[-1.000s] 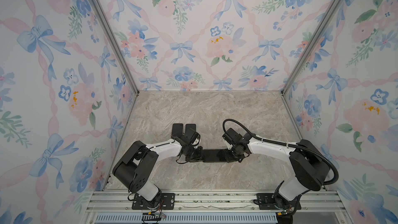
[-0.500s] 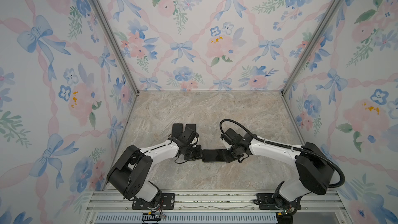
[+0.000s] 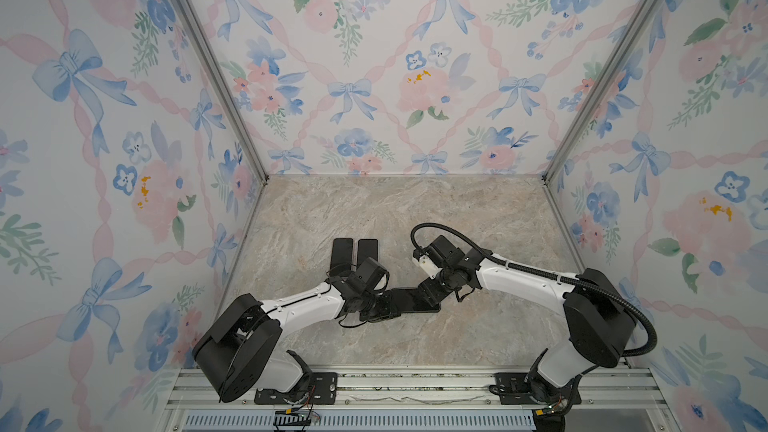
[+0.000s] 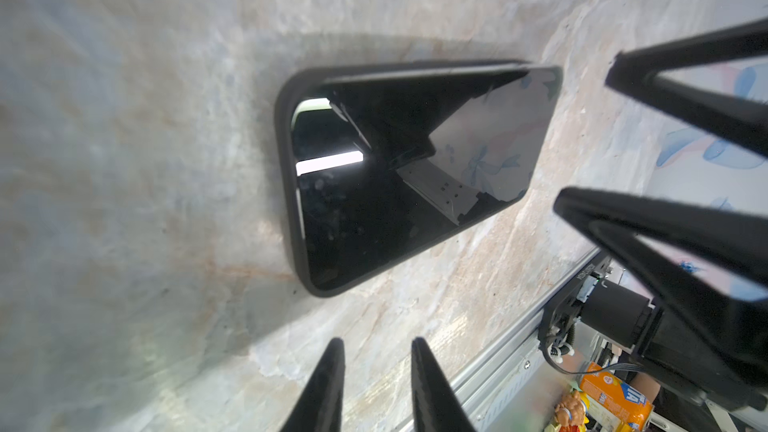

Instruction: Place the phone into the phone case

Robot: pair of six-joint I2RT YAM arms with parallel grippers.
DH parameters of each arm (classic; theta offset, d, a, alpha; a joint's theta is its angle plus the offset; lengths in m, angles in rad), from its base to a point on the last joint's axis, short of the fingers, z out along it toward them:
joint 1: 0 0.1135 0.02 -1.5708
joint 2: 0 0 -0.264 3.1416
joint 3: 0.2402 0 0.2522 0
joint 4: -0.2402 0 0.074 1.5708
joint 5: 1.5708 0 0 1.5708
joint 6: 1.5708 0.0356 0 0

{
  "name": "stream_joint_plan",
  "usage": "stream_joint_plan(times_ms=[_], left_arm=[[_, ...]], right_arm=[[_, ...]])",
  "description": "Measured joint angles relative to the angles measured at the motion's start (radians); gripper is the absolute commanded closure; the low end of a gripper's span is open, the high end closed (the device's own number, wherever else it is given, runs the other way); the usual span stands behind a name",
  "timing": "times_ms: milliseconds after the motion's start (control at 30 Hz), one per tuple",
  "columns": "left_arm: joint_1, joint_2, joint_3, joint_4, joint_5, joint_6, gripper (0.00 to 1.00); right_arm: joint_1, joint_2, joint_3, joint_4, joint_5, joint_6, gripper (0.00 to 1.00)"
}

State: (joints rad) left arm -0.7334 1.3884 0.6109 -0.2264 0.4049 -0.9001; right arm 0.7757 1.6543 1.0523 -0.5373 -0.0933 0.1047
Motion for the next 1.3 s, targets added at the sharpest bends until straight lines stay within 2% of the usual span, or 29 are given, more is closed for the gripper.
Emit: stream_joint_plan(times_ms=[233, 400, 633, 967, 1300], left_arm=[[-0.012, 0.018, -0.028, 0.084, 0.02, -0.039, 0.63], [-0.013, 0.068, -0.029, 0.121, 0.027, -0.044, 0.63], [-0.006, 0.101, -0.016, 0.161, 0.046, -0.036, 0.65], [0.085, 0.122, -0.011, 0.17, 0.076, 0.014, 0.68], [0.123, 0.196, 0.022, 0.237, 0.122, 0.025, 0.71]], right_arm=[[-0.042, 0.088, 0.015, 0.03, -0.07, -0.024, 0.26], [-0.065, 0.103, 0.017, 0.042, -0.118, -0.028, 0.33], [-0.076, 0.104, 0.018, 0.044, -0.143, -0.027, 0.35], [-0.074, 0.089, -0.036, 0.084, -0.194, 0.031, 0.42], [-0.052, 0.053, -0.081, 0.101, -0.206, 0.12, 0.45]])
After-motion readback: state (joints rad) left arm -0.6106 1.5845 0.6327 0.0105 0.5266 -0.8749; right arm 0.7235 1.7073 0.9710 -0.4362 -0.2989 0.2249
